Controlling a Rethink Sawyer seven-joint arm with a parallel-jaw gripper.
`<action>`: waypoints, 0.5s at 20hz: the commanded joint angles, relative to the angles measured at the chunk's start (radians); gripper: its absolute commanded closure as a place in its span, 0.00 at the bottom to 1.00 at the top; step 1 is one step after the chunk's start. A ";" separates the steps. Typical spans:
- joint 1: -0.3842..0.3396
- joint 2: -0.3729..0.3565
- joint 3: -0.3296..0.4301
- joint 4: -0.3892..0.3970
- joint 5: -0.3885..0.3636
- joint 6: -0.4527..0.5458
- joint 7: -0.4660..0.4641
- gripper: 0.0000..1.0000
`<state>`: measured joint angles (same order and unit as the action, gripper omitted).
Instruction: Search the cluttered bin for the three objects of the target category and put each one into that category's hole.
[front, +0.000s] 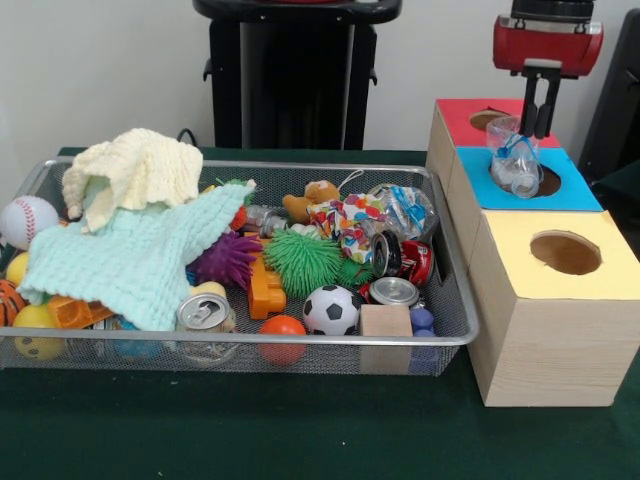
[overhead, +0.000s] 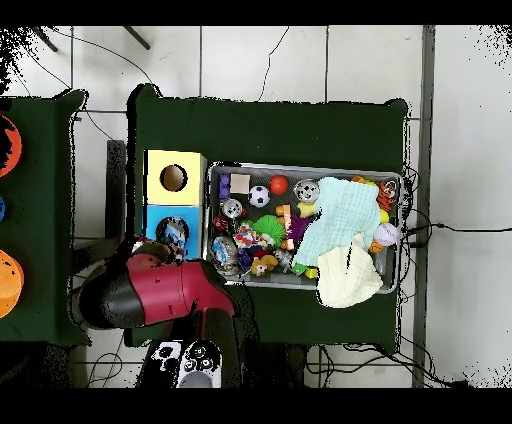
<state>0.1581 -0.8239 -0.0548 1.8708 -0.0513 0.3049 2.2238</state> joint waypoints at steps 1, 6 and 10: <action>-0.009 0.085 0.023 -0.019 -0.066 0.039 0.022 1.00; -0.009 0.112 0.018 -0.028 -0.074 0.014 0.023 1.00; -0.012 0.127 0.019 -0.034 -0.078 0.003 0.020 1.00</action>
<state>0.1632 -0.8204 -0.0565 1.8652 -0.0511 0.3057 2.2238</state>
